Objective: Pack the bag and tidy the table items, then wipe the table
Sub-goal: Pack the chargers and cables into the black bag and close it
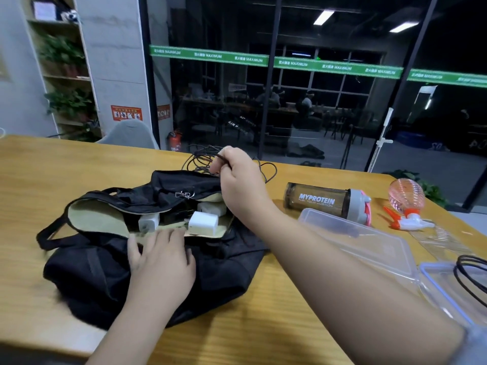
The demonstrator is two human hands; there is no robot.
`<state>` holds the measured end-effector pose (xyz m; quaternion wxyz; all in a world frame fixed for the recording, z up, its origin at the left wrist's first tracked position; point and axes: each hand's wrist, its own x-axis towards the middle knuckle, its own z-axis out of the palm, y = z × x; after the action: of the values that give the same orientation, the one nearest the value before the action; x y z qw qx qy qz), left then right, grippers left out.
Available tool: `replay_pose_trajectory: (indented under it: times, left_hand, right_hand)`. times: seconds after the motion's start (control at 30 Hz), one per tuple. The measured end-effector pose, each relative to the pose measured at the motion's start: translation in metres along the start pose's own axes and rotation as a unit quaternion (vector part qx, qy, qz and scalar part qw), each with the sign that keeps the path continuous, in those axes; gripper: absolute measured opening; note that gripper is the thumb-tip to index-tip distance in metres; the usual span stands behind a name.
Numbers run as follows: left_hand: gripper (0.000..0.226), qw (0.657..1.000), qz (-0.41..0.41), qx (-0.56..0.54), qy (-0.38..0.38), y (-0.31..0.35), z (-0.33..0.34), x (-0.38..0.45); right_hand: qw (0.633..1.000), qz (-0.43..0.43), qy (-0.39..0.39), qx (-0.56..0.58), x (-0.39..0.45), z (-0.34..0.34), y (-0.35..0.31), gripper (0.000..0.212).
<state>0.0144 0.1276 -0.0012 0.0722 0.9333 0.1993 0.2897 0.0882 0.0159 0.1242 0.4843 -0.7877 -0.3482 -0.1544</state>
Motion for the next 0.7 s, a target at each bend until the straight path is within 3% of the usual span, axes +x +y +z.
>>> replay_pose_trajectory:
  times: [0.13, 0.3, 0.4, 0.5, 0.6, 0.7]
  left_hand:
    - [0.021, 0.998, 0.0, 0.047, -0.041, -0.004, -0.002, 0.0]
    - [0.017, 0.996, 0.073, -0.02, 0.056, 0.0, -0.002, -0.008]
    - [0.011, 0.983, 0.13, -0.052, 0.116, 0.001, -0.005, -0.014]
    - [0.017, 0.971, 0.181, -0.077, 0.135, 0.005, -0.006, -0.018]
    - [0.016, 0.969, 0.173, -0.09, 0.151, 0.006, -0.007, -0.018]
    - [0.017, 0.975, 0.138, -0.094, 0.148, 0.006, -0.008, -0.018]
  right_hand:
    - [0.994, 0.015, 0.097, 0.055, 0.014, 0.02, 0.004, 0.032]
    - [0.994, 0.032, 0.087, 0.059, 0.014, 0.05, 0.024, 0.034]
    - [0.998, 0.037, 0.033, 0.049, 0.007, 0.064, 0.031, 0.033]
    - [0.996, 0.05, -0.071, 0.033, 0.002, 0.071, 0.03, 0.026]
    - [0.97, 0.122, -0.192, 0.084, 0.0, 0.063, 0.023, 0.041]
    - [0.967, 0.114, -0.224, 0.049, 0.002, 0.051, 0.022, 0.048]
